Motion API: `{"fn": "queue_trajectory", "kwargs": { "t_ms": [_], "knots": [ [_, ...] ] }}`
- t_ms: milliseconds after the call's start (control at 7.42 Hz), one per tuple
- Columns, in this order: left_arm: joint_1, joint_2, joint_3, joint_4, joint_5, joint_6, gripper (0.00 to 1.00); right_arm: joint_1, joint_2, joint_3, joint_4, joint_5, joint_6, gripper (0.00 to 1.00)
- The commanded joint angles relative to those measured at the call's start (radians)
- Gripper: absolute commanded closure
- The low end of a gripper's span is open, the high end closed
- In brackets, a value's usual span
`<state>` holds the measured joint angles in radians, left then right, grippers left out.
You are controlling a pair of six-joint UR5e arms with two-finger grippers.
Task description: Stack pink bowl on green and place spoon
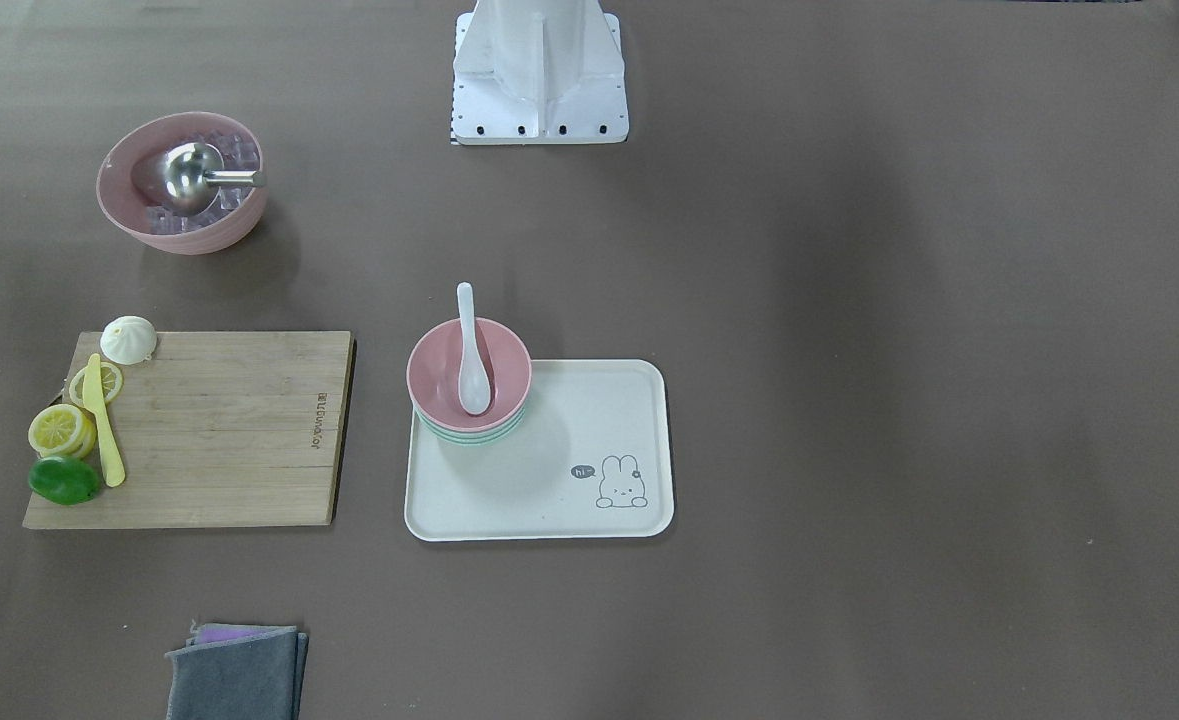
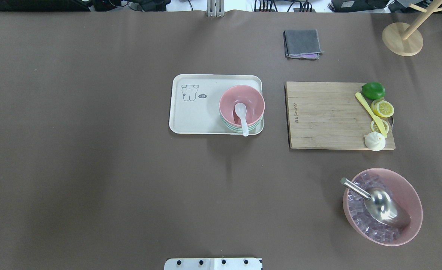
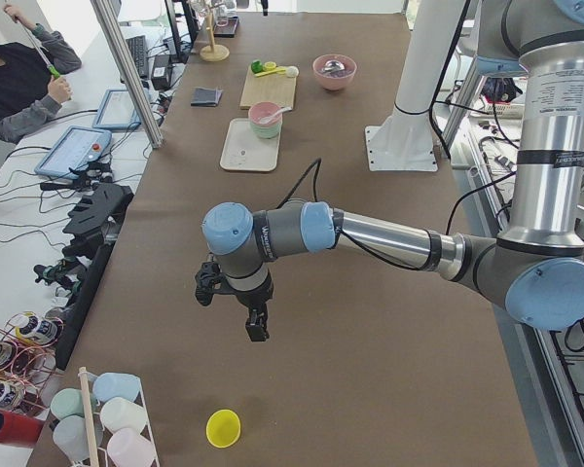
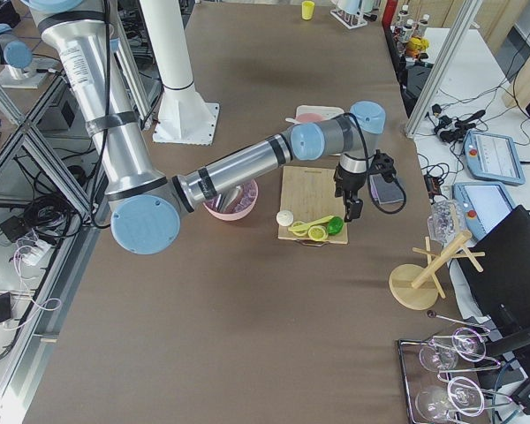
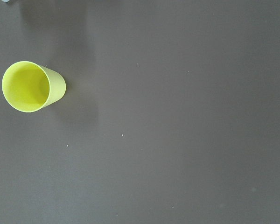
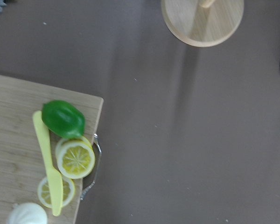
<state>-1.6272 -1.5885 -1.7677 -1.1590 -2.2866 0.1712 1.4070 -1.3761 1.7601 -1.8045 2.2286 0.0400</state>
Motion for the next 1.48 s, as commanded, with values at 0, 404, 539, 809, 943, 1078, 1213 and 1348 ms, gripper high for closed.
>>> {"fn": "queue_trajectory", "kwargs": {
  "t_ms": [0,404,539,809,943,1078,1213,1348],
  "knots": [
    [0.001,-0.004,-0.022,0.001,-0.001,-0.001,0.01,0.078,-0.183,0.099,0.005,-0.001,-0.073,0.00],
    [0.006,-0.027,-0.029,-0.050,0.001,0.008,0.01,0.158,-0.276,0.107,0.008,0.003,-0.167,0.00],
    [0.006,-0.028,-0.030,-0.070,-0.001,0.008,0.01,0.170,-0.290,0.108,0.010,0.003,-0.169,0.00],
    [0.006,-0.015,-0.021,-0.161,0.001,0.008,0.01,0.184,-0.296,0.105,0.008,0.005,-0.169,0.00],
    [0.006,-0.014,-0.022,-0.165,-0.001,0.008,0.01,0.190,-0.320,0.105,0.008,0.023,-0.167,0.00],
    [0.006,-0.004,-0.019,-0.166,-0.001,0.008,0.01,0.194,-0.336,0.107,0.008,0.055,-0.164,0.00],
    [0.006,-0.002,-0.024,-0.165,-0.001,0.007,0.01,0.195,-0.337,0.107,0.010,0.057,-0.157,0.00],
    [0.004,0.001,-0.030,-0.163,-0.001,0.007,0.01,0.195,-0.337,0.105,0.010,0.056,-0.151,0.00]
  ]
}}
